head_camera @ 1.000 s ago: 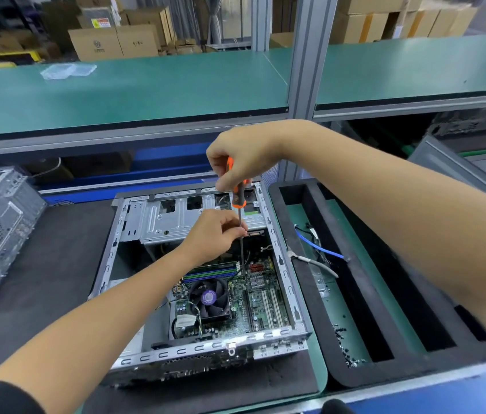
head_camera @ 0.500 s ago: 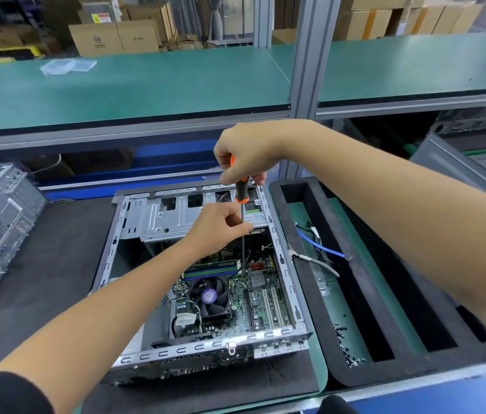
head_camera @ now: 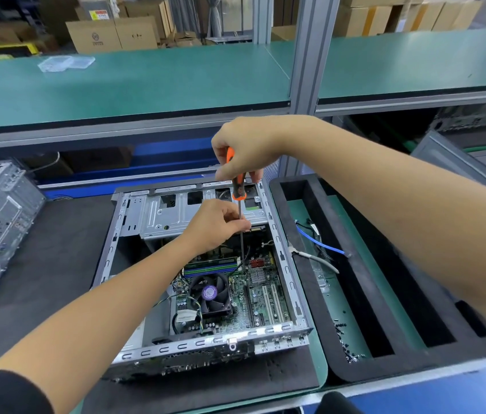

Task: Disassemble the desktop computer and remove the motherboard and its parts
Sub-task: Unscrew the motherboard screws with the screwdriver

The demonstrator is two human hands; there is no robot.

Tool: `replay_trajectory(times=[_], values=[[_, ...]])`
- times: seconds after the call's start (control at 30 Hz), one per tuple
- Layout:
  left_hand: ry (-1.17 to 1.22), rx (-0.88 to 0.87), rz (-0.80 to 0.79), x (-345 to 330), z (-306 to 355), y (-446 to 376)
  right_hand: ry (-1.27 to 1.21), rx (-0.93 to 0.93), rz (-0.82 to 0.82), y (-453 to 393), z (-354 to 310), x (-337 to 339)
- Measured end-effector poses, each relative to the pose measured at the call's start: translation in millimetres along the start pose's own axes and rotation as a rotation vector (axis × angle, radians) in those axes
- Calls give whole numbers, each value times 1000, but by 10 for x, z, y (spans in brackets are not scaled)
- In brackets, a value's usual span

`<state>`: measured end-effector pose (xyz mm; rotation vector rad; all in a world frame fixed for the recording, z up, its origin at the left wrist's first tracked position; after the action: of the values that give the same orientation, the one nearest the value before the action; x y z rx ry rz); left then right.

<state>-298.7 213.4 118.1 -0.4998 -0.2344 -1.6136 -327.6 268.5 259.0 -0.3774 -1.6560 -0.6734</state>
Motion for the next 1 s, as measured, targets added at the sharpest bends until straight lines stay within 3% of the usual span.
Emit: replay_trajectory(times=[0.77, 1.0], values=[[56, -38, -11, -9, -36, -5, -37, -62, 126, -6, 82, 81], [70, 85, -200, -94, -288, 86, -121, -80, 214, 103, 125, 339]])
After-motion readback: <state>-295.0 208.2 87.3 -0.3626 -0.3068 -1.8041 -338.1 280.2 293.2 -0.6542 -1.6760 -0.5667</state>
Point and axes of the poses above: each hand's wrist, its own y-axis away from the middle knuckle, its own x-axis out of the back of the hand, z = x × y, the point moved 8 cm from there along -y, towards the middle knuckle, and after that the axes turned 12 degrees about y, right-handed, at the moved point
